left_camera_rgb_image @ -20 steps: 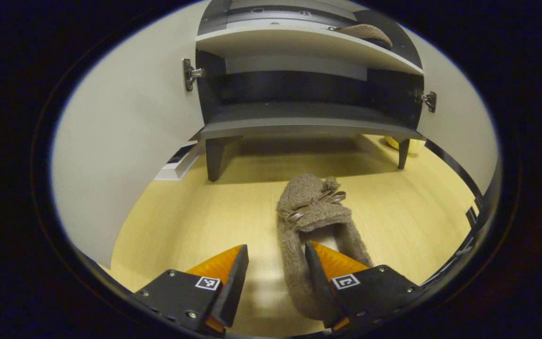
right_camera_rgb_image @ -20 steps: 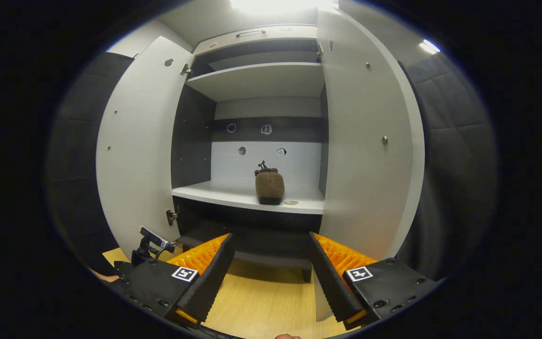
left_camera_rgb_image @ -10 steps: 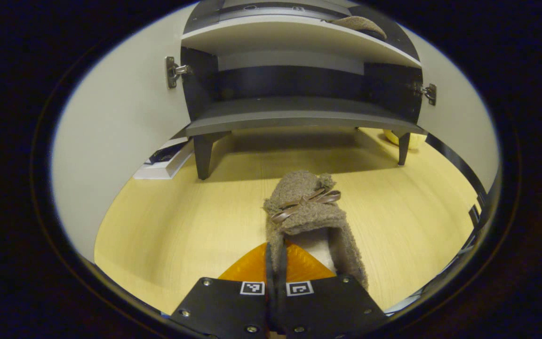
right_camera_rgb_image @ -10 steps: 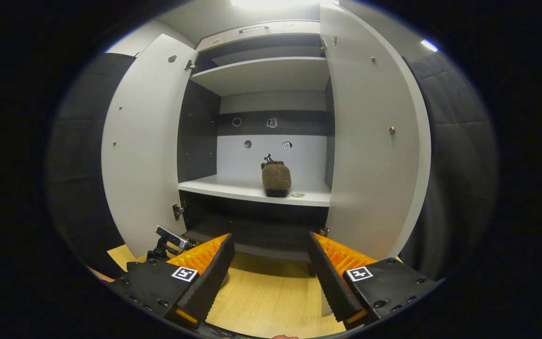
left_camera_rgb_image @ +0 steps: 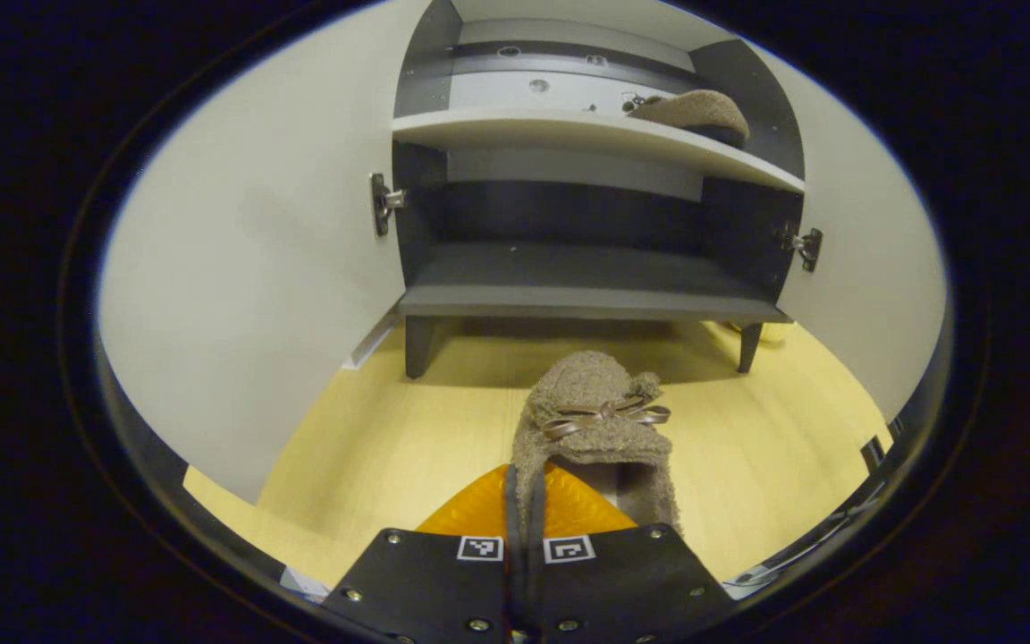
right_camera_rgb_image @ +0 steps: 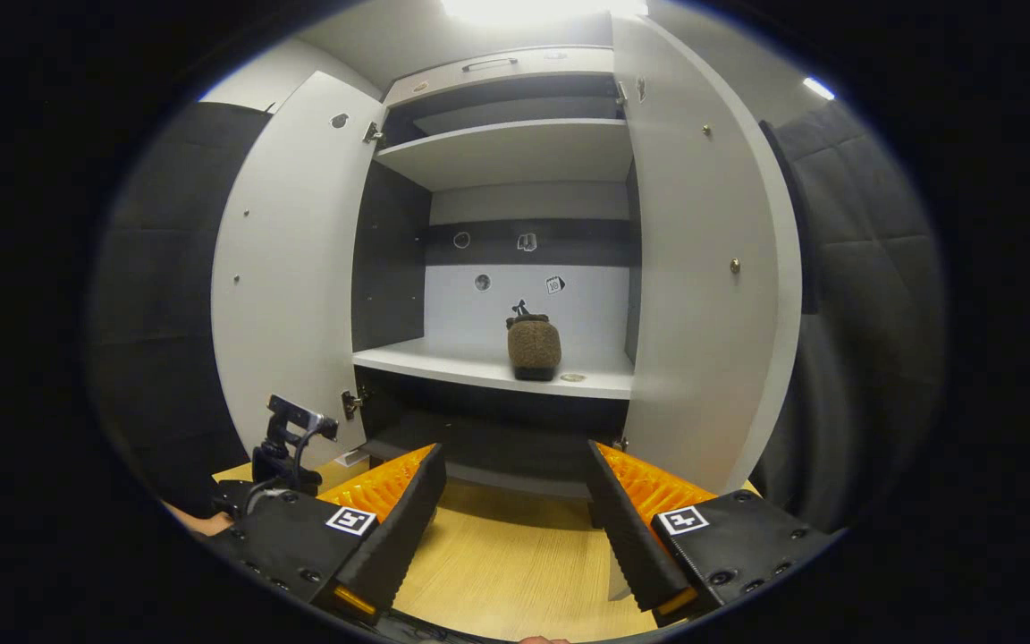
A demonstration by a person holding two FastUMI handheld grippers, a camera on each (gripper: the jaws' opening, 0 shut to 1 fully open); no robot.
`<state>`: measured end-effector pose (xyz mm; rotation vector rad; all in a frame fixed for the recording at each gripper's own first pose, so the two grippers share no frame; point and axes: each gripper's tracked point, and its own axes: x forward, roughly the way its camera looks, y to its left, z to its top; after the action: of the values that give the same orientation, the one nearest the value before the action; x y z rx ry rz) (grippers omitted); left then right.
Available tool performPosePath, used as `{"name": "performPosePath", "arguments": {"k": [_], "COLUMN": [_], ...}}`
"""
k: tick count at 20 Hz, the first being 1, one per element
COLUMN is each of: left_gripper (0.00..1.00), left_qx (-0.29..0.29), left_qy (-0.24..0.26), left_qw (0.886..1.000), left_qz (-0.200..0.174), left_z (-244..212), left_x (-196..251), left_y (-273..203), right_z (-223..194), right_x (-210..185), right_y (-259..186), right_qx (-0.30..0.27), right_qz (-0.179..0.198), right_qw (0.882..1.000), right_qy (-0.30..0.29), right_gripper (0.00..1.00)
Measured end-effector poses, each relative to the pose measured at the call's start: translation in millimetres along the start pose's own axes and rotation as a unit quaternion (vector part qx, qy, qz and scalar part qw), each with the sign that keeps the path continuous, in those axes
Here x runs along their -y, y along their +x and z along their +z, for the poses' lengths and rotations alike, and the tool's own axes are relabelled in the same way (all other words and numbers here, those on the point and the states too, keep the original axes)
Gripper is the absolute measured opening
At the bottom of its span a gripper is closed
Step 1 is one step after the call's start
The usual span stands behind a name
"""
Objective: Grab one shoe with the right hand and put it into the shoe cabinet, grab the other shoe with the left hand and put it into the shoe cabinet; then close the right door with the right hand and the left door with the left hand.
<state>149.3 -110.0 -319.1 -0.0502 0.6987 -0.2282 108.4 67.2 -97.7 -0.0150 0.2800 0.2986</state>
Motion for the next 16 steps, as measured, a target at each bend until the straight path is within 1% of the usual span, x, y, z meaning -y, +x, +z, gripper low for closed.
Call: {"name": "performPosePath", "arguments": {"k": [4, 8, 12, 16], "left_gripper": [0.01, 0.01, 0.01, 0.01], "left_qx": [0.043, 0.085, 0.131, 0.173], "left_qy": [-0.016, -0.020, -0.021, -0.030], "left_qw": [0.999, 0.996, 0.991, 0.984], "left_qz": [0.003, 0.005, 0.007, 0.008], "left_z": [47, 98, 149, 200], "left_x": [-1, 2, 3, -2], "left_y": [-23, -41, -65, -80], "right_z": [1, -1, -2, -2], "right_x": [1, 3, 5, 11], "right_y": [-6, -12, -20, -26], "right_qx": [0.005, 0.004, 0.005, 0.010], "right_qz": [0.003, 0.005, 0.006, -0.004], "right_qw": [1.000, 1.000, 1.000, 1.000], "right_qy": [-0.001, 0.002, 0.006, 0.006], "right_gripper": [0.99, 0.98, 0.98, 0.98]}}
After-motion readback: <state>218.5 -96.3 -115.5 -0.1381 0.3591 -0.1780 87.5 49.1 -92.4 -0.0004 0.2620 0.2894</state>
